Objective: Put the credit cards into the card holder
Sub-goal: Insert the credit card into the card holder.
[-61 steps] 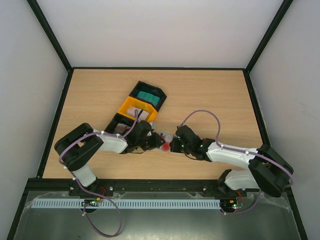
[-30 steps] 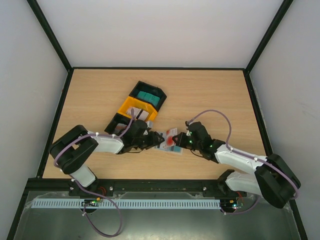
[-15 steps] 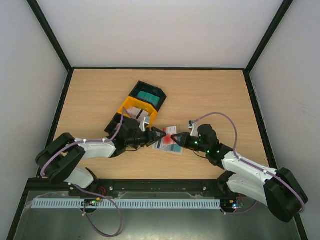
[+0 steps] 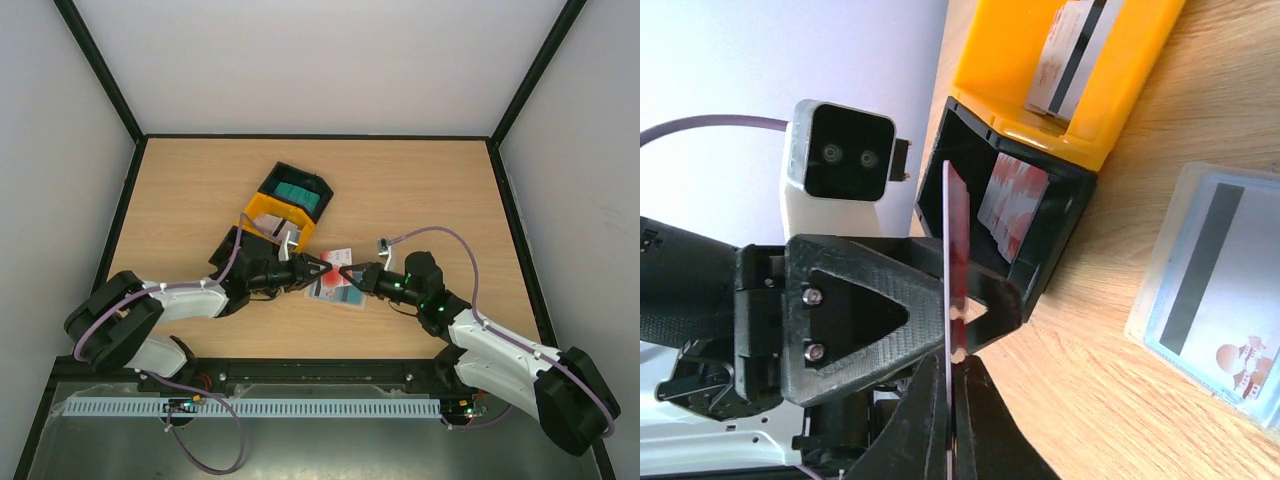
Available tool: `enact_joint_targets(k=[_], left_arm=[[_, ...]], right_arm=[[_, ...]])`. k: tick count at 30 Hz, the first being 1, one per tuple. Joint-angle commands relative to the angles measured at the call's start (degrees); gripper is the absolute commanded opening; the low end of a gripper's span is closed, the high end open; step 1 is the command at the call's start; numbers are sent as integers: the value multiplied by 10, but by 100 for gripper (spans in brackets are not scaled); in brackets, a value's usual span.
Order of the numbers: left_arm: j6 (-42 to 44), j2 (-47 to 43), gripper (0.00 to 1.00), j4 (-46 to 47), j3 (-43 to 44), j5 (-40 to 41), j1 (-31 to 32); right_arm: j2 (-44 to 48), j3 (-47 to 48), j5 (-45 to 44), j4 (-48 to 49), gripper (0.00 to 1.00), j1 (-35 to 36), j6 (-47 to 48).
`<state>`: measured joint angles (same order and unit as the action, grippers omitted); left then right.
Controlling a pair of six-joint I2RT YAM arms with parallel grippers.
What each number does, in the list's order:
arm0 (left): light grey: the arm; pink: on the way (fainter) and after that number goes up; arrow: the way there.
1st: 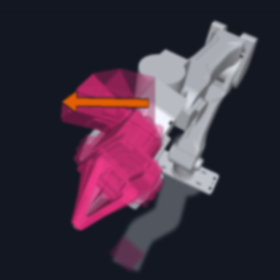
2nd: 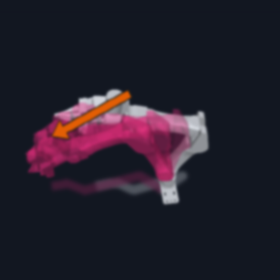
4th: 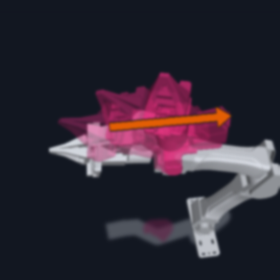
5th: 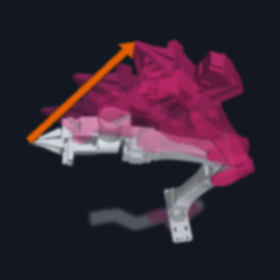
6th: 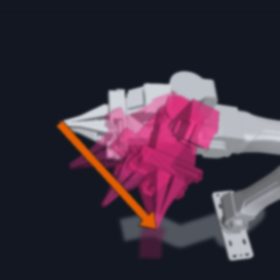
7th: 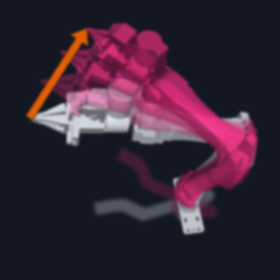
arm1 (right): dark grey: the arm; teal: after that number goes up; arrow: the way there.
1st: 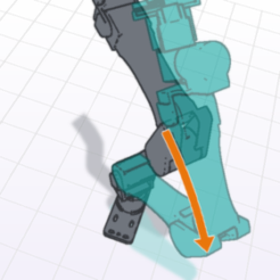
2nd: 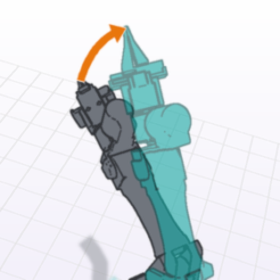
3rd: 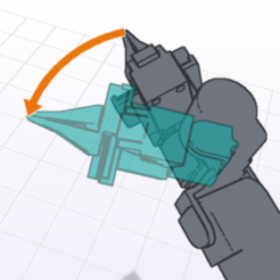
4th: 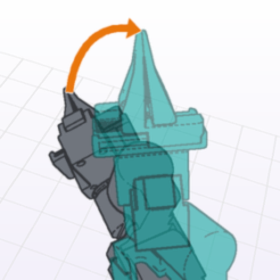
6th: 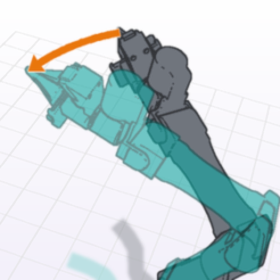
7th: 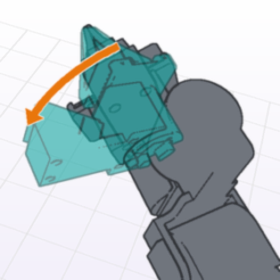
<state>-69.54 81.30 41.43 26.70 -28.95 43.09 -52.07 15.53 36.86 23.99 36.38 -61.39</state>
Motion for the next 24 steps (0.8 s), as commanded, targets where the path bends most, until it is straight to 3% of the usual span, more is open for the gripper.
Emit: enact_joint_targets(k=[1, 5, 17, 24], left_arm=[[-5, -6, 22, 31, -13, -8, -2], [3, -11, 3, 27, -21, 1, -2], [94, -90, 3, -80, -43, 50, -3], [177, -86, 2, -187, 5, 68, 2]], right_arm=[[9, -8, 16, 37, 2, -2, -12], [14, -2, -1, -1, 2, -3, 12], [87, -3, -98, -143, 2, -4, 85], [97, 46, -222, -321, 2, -4, 126]])
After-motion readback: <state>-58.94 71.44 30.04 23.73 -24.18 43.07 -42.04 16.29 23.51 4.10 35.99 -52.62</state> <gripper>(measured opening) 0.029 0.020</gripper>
